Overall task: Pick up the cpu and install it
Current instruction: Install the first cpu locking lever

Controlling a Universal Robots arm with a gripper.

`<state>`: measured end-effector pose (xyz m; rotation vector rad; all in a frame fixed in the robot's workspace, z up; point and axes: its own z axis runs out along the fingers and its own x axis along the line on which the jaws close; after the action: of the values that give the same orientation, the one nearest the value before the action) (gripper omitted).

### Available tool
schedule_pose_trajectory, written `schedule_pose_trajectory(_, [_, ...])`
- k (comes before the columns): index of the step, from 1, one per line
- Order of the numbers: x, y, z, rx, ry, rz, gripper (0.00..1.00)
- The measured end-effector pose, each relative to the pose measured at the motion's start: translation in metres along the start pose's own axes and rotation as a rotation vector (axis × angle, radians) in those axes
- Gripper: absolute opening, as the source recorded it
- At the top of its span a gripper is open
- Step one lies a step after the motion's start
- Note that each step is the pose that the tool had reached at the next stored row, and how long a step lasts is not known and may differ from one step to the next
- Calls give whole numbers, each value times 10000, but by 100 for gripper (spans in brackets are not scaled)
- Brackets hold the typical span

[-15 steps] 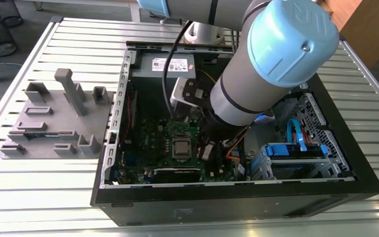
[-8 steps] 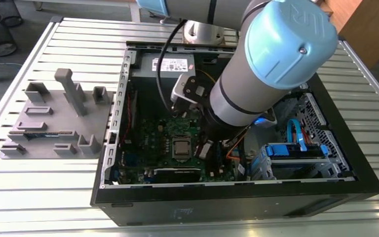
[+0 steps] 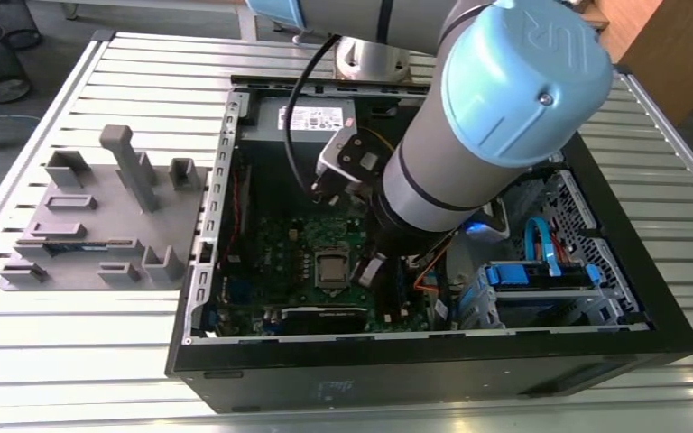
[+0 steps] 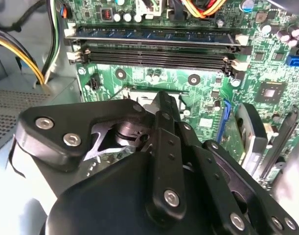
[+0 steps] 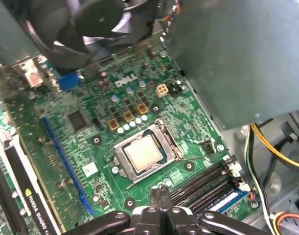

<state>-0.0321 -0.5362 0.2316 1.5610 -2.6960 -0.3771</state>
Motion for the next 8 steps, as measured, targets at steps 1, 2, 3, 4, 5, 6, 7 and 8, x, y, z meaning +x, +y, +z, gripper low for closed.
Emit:
schedule_pose_trajectory(1, [0, 0, -1, 8, -15, 67, 11])
schedule_pose_trajectory(2, [-1, 2, -6, 15, -23, 116, 11])
schedule_pose_trajectory(3, [-3, 4, -13, 20, -30, 153, 11])
schedule_pose_trajectory(4, [-5, 6, -21, 23, -36, 184, 11])
schedule_pose_trajectory(5, [-7, 9, -30, 26, -43, 210, 11])
schedule_pose_trajectory(6, [-10, 12, -40, 29, -47, 230, 11])
schedule_pose_trajectory(7, [-12, 15, -50, 30, -52, 245, 11])
schedule_pose_trajectory(8, [-15, 19, -66, 32, -55, 261, 11])
